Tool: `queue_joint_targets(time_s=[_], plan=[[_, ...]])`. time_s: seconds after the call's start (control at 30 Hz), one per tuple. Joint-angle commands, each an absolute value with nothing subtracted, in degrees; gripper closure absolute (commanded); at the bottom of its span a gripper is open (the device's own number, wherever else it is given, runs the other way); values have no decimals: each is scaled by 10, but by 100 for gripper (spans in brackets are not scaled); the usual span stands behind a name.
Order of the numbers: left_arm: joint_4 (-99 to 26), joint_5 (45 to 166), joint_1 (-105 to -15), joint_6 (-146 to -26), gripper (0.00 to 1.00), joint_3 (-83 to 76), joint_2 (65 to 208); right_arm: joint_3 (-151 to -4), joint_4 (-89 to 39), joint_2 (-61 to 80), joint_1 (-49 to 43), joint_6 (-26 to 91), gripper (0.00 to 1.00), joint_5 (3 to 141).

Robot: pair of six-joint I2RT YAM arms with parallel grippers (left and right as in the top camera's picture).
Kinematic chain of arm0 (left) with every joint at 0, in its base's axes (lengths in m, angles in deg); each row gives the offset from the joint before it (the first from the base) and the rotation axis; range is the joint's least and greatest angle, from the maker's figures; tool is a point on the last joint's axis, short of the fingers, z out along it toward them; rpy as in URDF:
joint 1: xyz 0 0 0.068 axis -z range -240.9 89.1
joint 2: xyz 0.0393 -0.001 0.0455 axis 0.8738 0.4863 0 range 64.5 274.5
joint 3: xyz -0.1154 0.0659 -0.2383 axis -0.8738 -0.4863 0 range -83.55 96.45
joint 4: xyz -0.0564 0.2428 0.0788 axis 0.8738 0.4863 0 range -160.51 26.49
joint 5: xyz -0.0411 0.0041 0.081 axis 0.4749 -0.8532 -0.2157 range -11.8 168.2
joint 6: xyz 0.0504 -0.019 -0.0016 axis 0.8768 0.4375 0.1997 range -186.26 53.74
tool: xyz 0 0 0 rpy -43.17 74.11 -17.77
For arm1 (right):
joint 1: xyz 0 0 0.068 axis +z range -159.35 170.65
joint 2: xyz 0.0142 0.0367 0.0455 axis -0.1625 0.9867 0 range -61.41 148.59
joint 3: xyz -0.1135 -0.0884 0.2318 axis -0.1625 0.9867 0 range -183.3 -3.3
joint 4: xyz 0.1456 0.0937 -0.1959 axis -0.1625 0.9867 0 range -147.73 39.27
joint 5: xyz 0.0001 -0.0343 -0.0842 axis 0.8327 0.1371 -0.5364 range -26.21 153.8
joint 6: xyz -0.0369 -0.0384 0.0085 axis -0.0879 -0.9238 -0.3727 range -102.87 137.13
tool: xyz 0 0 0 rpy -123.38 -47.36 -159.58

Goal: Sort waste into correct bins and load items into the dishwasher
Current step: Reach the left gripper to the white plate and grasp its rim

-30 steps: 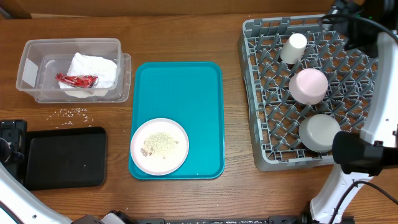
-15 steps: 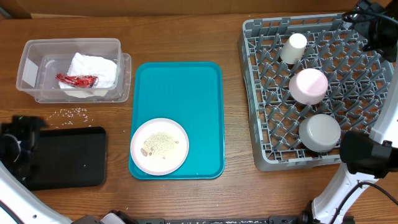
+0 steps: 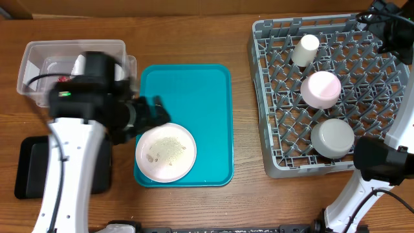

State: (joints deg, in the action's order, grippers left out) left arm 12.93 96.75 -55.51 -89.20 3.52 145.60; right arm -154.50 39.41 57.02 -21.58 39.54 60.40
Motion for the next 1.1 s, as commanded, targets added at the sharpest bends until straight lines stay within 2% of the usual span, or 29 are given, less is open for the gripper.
queue_joint_targets(time_s=[0.0,0.03,0.17,0.27,0.37,0.43,0.53,1.07], plan=[[93,878,-443,-922,6,26,1473,-1555,393,553,-214,393,0,598],[76,871,-421,-923,12,26,1479,-1555,393,553,-214,393,0,598],[33,821,-356,-934,14,25,1519,-1555,393,553,-214,393,0,598],[34,790,-316,-947,23,25,1566,-1555,393,553,-214,393,0,598],[36,790,-288,-952,40,25,1620,-1555,393,553,-214,393,0,598],[36,783,-278,-974,46,25,1657,-1555,393,553,-214,393,0,598],[36,780,-271,-1005,66,25,1727,-1555,393,553,-214,393,0,598],[24,778,-272,-1027,65,25,1862,-1555,393,553,-214,393,0,598]])
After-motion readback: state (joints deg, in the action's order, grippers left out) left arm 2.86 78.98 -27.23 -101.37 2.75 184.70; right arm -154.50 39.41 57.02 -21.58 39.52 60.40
